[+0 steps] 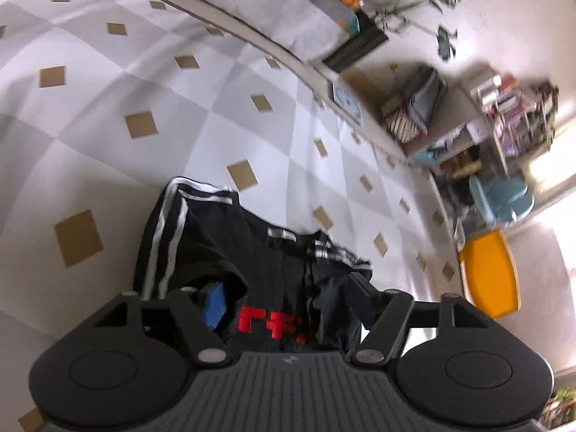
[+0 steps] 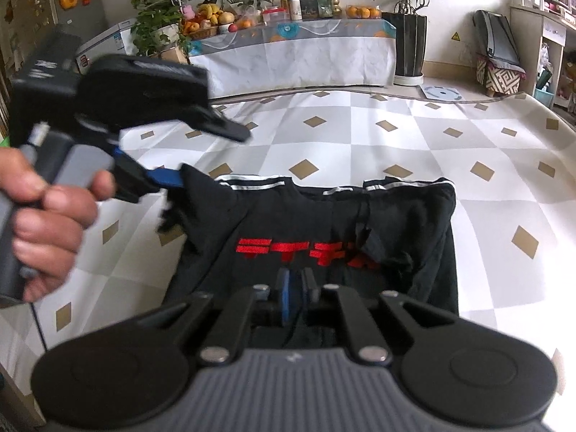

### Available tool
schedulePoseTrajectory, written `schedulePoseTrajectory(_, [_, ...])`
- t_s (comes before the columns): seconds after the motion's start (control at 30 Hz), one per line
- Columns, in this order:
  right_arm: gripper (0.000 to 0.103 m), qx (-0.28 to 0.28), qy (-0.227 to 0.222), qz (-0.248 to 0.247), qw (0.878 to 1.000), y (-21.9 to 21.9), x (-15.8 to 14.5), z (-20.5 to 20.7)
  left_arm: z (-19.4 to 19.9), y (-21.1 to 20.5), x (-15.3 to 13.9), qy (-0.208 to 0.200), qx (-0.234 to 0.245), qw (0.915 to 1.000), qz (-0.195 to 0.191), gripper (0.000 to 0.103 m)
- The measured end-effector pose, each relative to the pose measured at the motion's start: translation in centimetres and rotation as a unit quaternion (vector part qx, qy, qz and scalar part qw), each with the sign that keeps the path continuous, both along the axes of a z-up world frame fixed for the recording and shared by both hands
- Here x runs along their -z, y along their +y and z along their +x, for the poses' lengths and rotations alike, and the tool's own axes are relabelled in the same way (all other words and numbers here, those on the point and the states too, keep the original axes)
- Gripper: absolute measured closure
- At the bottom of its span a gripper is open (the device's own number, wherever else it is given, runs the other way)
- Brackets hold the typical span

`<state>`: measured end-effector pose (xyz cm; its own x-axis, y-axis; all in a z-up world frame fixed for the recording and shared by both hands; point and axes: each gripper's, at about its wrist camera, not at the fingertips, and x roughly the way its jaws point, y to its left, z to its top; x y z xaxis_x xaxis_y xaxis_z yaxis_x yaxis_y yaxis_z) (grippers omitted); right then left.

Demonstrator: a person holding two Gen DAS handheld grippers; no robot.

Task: Fold clothes
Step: 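Lift the gripped sleeve side and fold it over the shirt back with the left tool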

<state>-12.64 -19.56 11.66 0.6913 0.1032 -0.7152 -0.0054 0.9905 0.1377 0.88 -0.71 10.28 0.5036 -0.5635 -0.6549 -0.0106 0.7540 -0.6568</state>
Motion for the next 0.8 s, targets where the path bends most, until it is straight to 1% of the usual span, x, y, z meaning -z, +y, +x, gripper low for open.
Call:
schedulePoseTrajectory(0.1, [0.095, -0.001, -0.001, 0.003, 1.0, 0.3, -0.1, 0.1, -0.2, 0.0, 0.4, 0.001, 0.002, 0.9999, -0.01, 0.028])
schedulePoseTrajectory(0.17, [0.095, -0.004, -0.006, -0.001, 1.0, 0.6, -0.3, 0.0, 0.0, -1.1, 1.6, 0.015, 0.027, 0.9995, 0.0, 0.028])
schedulePoseTrajectory(0.37, [0.093, 0.002, 0.002, -0.008, 1.0, 0.2, 0.1, 0.2, 0.0, -2.0, 4.2, 0.066, 0.035, 0.9968, -0.028, 0.031])
schedulePoseTrajectory(0.43, [0.093, 0.008, 0.006, 0.001, 1.0, 0.0, 0.1, 0.4, -0.2, -1.6, 3.0, 0.046, 0.027, 0.998, -0.033, 0.03])
schedulePoseTrajectory(0.53, [0.092, 0.005, 0.003, 0.0, 1.0, 0.1, 0.2, 0.5, -0.7, -0.8, 1.0, 0.018, 0.012, 0.9997, -0.006, 0.029])
schedulePoseTrajectory(0.63, [0.09, -0.004, 0.0, 0.006, 1.0, 0.5, 0.3, 0.7, -1.6, 0.5, 0.2, 0.012, -0.012, 0.9989, 0.043, 0.029])
schedulePoseTrajectory(0.7, [0.089, -0.007, 0.0, 0.007, 1.0, 0.9, 0.4, 1.0, -2.0, 1.3, 0.1, 0.025, -0.026, 0.9965, 0.076, 0.028])
schedulePoseTrajectory(0.8, [0.086, -0.018, -0.003, 0.01, 1.0, 1.8, 0.5, 1.6, -2.3, 2.4, 0.3, 0.046, -0.042, 0.9902, 0.125, 0.028])
